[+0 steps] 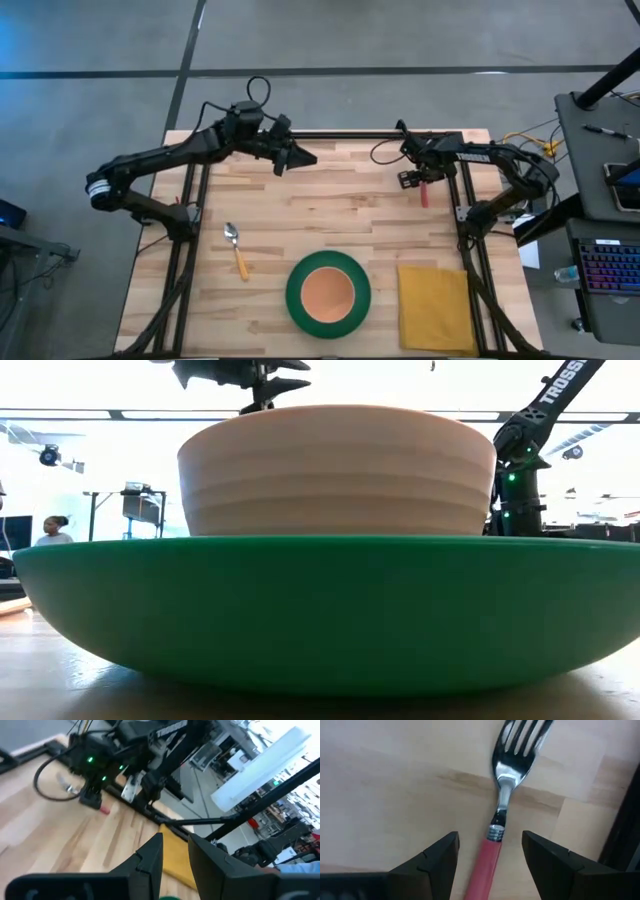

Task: Set table place
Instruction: Put the pink fork to the right of the green plate

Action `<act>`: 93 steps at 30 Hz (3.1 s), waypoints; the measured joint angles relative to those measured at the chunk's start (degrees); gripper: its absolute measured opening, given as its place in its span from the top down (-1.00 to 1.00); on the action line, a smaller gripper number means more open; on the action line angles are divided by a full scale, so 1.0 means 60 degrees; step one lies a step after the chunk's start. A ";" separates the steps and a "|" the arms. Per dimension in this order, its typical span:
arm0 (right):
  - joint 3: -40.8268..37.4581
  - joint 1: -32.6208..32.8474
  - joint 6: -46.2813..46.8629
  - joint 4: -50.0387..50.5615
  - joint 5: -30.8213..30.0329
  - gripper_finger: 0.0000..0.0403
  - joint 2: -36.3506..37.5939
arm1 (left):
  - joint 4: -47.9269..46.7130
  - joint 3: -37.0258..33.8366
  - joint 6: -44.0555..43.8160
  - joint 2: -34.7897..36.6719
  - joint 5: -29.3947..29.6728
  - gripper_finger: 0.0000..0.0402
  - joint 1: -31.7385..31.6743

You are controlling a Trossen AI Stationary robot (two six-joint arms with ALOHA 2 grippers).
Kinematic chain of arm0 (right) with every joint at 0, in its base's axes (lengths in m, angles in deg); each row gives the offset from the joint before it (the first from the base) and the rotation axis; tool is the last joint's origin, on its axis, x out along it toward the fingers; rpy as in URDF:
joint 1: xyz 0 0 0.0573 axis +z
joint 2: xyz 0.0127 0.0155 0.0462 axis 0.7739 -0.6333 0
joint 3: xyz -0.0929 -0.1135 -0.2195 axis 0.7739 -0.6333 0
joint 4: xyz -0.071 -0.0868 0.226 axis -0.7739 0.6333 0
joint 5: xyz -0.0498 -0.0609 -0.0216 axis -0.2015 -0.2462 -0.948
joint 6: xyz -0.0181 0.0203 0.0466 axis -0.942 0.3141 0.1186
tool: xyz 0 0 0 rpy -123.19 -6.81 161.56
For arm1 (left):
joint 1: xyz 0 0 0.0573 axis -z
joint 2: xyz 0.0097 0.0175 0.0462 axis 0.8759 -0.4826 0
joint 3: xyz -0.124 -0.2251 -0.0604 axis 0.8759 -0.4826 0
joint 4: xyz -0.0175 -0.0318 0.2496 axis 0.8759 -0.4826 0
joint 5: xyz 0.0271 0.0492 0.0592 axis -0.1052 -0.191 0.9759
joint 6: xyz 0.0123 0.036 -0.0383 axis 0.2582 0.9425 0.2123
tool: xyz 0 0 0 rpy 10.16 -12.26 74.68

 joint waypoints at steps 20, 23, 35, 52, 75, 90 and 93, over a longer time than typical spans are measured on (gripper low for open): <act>-0.0058 -0.0056 0.0074 -0.0105 -0.0027 -0.07 0.0080 | 0.0272 0.0033 0.0015 -0.0326 -0.0103 0.62 -0.0543; -0.0061 -0.0056 0.0076 -0.0087 -0.0009 -0.07 0.0080 | 0.0276 0.0033 0.0015 -0.0326 -0.0126 0.62 -0.0565; -0.0061 -0.0053 0.0079 -0.0003 0.0280 -0.03 0.0091 | 0.0268 0.0033 0.0015 -0.0326 -0.0220 0.62 -0.0565; -0.0093 -0.0042 0.0098 -0.0063 0.0511 0.49 0.0091 | 0.0268 0.0033 0.0023 -0.0326 -0.0229 0.62 -0.0565; -0.0359 0.1150 0.2373 0.0696 0.0815 0.84 0.1044 | -0.0068 0.0011 0.0183 -0.0326 -0.0287 0.62 -0.0566; -0.0721 0.7372 1.0156 0.0776 0.1530 0.85 0.2756 | -0.0160 -0.0126 0.0571 -0.0326 -0.0297 0.62 -0.0809; -0.0512 0.8849 1.1905 0.0740 0.1563 0.82 0.2695 | -0.0149 -0.0127 0.0598 -0.0341 -0.0289 0.62 -0.0809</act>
